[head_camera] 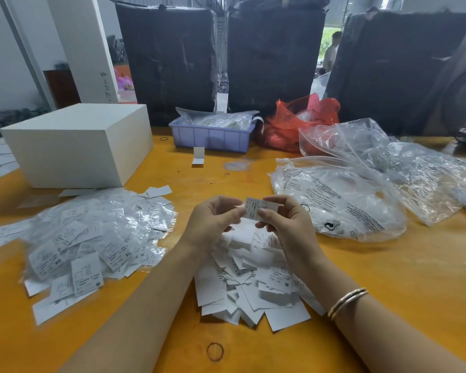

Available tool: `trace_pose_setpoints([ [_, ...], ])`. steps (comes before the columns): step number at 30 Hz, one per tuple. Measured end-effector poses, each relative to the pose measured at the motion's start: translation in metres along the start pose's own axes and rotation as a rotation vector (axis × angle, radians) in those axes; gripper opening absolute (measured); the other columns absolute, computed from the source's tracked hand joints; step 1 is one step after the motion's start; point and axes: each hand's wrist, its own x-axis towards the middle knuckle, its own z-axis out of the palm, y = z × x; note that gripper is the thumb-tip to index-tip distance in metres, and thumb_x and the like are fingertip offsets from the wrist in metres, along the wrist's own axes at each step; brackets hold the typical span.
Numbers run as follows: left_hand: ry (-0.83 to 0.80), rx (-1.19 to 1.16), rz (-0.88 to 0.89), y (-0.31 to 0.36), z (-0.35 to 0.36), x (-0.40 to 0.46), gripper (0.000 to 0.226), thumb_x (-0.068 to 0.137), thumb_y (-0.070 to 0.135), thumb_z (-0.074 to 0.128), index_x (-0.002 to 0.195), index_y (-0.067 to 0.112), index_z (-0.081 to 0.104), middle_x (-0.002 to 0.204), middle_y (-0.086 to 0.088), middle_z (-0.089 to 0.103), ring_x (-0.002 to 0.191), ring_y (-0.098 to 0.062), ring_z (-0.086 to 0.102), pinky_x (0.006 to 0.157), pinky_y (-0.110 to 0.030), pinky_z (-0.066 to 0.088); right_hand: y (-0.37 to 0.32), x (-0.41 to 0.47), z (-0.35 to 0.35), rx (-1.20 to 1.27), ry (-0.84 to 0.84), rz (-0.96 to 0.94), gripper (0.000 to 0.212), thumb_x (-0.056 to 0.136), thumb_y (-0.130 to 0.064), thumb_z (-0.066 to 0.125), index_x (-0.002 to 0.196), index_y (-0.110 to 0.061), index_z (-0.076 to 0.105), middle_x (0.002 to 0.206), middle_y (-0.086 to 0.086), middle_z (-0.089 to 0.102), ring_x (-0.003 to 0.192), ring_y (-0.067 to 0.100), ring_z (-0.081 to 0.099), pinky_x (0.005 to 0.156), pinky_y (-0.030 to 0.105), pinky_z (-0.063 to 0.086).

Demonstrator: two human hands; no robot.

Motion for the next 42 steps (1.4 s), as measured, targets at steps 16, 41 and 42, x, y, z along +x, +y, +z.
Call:
trace_pose_setpoints([
  [16,0.046,-0.110,-0.118,0.0048,-0.0016,-0.0003,0.013,0.082,0.031,0.068,0.084,0.019,0.073,0.074,0.007,0.072,0.064,0.002,0.062,0.063,-0.019,0.045,-0.0024,-0.0029,0.0016,0.059,0.022,-0.074,0.017,0.085,0.003,0.059,0.088,-0.014,0.055,0.077,0.000,0.070,0.063,0.015,0.065,0.062,0.020,0.050],
  [41,0.093,-0.121,-0.123,0.0060,-0.0007,-0.0002,0.021,0.081,0.035,0.068,0.072,0.016,0.069,0.064,0.006,0.067,0.058,-0.002,0.058,0.062,-0.021,0.043,-0.0041,-0.0068,0.0058,-0.020,-0.021,-0.171,0.019,0.085,0.005,0.058,0.081,-0.012,0.051,0.085,0.013,0.062,0.065,0.020,0.068,0.059,0.018,0.048],
  [42,0.099,-0.117,-0.117,0.0061,-0.0007,-0.0003,0.021,0.081,0.035,0.068,0.072,0.016,0.069,0.064,0.006,0.068,0.059,-0.002,0.058,0.062,-0.021,0.043,-0.0040,-0.0070,0.0059,-0.017,-0.024,-0.168,0.019,0.085,0.005,0.058,0.081,-0.012,0.051,0.084,0.012,0.062,0.065,0.021,0.068,0.059,0.020,0.049],
])
